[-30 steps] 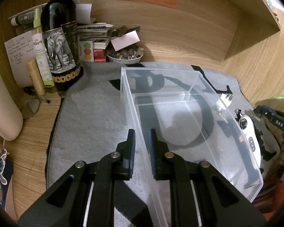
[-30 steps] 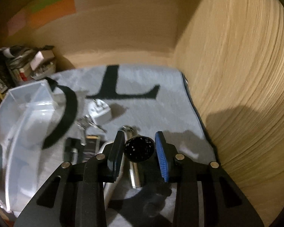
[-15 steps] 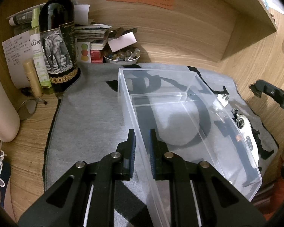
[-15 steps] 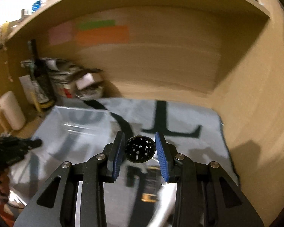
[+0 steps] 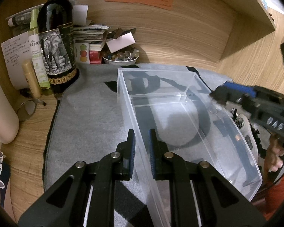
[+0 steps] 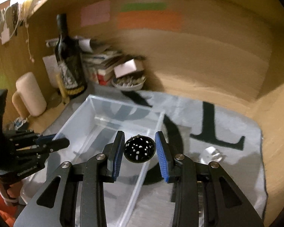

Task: Organize rigid objects
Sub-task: 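Carry the grinder over the clear box and open the right tool, then move the right tool to the silver metal cylinder and grasp it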

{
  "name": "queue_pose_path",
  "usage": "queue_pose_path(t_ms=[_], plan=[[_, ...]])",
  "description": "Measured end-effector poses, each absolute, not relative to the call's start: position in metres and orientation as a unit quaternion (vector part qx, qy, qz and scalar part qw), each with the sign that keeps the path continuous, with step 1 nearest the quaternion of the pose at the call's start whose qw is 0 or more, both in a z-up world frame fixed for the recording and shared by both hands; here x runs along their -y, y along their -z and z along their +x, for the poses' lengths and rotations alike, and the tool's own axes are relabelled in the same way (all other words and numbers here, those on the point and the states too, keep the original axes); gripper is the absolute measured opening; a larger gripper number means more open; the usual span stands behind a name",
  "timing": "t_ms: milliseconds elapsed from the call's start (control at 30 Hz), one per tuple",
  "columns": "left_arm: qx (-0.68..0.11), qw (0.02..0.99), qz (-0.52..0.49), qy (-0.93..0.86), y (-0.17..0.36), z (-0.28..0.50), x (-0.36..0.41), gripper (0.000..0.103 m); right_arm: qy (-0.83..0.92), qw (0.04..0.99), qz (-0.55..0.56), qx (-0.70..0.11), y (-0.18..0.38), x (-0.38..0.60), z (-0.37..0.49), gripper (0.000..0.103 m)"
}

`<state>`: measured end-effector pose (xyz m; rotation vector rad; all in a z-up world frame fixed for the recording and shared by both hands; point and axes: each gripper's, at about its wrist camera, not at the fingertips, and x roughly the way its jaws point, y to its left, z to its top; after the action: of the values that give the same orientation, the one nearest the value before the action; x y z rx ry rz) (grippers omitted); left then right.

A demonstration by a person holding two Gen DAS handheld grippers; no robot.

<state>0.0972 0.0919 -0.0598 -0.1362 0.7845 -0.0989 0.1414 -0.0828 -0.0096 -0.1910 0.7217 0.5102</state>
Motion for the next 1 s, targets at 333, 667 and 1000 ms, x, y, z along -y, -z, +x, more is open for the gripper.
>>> queue_pose_path(t_ms=[333, 667, 1000], plan=[[-0.381, 0.921, -0.064, 0.049, 0.06, 0.097, -0.092, 0.014, -0.263, 0.874, -0.117, -0.392, 0.036, 0.063, 0.147, 0.031], [-0.382, 0.921, -0.061, 0.046, 0.06, 0.097, -0.091, 0.014, -0.258, 0.879, -0.12, -0.382, 0.031, 0.065, 0.144, 0.044], [-0.383, 0.92, -0.061, 0.047, 0.06, 0.099, -0.092, 0.014, -0.238, 0.9, -0.103, -0.352, 0.008, 0.089, 0.135, 0.058]])
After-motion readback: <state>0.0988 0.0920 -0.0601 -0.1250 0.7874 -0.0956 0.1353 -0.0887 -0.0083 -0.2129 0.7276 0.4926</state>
